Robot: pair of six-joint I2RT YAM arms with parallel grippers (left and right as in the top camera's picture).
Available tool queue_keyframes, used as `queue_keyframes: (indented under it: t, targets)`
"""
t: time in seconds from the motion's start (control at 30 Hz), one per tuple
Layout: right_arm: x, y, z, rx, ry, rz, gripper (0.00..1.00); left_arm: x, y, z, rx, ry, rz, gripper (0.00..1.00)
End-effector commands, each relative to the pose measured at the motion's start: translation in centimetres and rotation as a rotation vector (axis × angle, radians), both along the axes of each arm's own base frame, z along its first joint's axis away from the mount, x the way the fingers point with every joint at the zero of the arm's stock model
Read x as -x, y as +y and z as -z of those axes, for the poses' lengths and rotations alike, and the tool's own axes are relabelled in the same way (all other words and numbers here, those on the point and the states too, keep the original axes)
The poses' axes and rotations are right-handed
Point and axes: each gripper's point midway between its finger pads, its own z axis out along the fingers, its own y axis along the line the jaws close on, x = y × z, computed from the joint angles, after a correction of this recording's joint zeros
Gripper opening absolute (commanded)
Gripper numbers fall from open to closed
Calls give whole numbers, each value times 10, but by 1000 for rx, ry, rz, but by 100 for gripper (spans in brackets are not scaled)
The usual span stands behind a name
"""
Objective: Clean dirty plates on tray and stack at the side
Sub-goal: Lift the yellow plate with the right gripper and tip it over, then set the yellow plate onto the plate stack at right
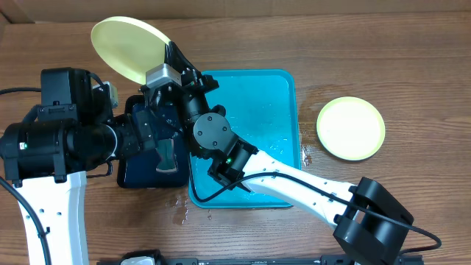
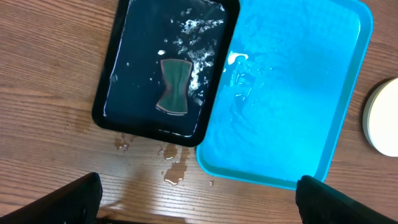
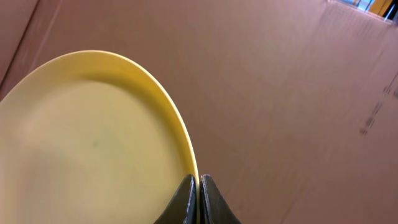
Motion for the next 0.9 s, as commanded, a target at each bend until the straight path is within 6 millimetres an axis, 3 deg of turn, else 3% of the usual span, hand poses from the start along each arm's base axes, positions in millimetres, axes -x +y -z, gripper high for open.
queue_keyframes:
  t: [0.0, 0.07, 0.17, 0.3, 0.37, 0.5, 0.67, 0.8, 0.87]
  targets:
    - [-8, -15, -4, -112, 66, 34, 4, -1, 2, 0, -10, 1, -7, 100]
    - [-21, -24, 18, -168, 162, 59, 4, -1, 2, 0, -11, 1, -7, 100]
    - [-37, -34, 70, -316, 392, 66, 4, 0, 2, 0, -11, 2, -7, 100]
    - [-37, -31, 152, -472, 809, -19, 4, 0, 2, 0, -11, 2, -6, 100]
    - [-38, -36, 170, -529, 929, -31, 4, -1, 2, 0, -11, 1, -6, 100]
    - [-50, -60, 181, -606, 1051, -27, 4, -6, 2, -2, -5, -23, -13, 99]
    - [-62, -115, 163, -744, 1213, -75, 4, -10, 1, -4, -4, -41, -11, 100]
    - [-63, -184, 158, -822, 1324, -21, 4, -10, 1, -4, -5, -42, -11, 100]
    - [-60, -236, 171, -856, 1372, 117, 4, -13, 2, -5, -5, -55, -11, 100]
